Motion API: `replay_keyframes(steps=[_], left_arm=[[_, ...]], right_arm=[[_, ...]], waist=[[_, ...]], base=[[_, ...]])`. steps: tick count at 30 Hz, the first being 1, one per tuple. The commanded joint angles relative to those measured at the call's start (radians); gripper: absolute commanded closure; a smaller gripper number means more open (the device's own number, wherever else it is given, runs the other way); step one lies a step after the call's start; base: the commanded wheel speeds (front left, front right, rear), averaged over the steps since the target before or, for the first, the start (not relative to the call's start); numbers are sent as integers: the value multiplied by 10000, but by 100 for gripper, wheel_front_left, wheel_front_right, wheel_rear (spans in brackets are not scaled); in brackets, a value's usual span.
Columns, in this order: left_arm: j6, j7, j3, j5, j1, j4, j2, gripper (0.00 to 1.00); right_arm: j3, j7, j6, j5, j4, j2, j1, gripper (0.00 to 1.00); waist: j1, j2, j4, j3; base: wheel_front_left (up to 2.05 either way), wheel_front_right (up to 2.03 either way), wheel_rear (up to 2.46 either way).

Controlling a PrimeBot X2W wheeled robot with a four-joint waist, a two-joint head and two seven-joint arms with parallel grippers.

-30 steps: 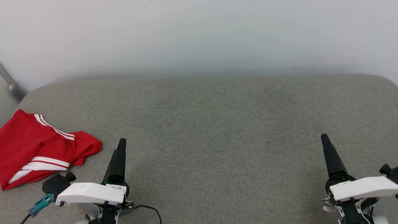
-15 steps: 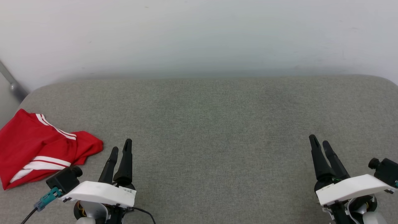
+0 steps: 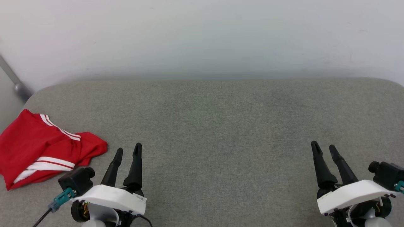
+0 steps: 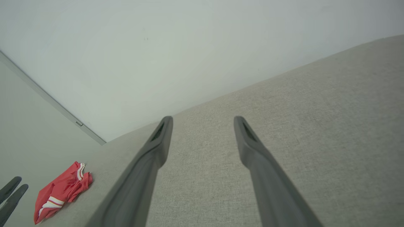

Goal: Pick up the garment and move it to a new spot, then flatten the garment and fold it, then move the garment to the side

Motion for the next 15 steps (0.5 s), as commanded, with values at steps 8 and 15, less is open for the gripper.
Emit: replay_keyframes(steps=[8,15], left_arm=[[85,-306,-223,1200,-106,-111,125,0],[192,-492,-326,1953,-139,17,158,0]], right_arm=[[-122,-53,0,-1174,-276,58,116,0],[-84,-87,0,-1857,-375,69,183,0]], waist=[[0,0,29,-17],[0,0,14,-23]], base=[[0,0,0],[0,0,0]])
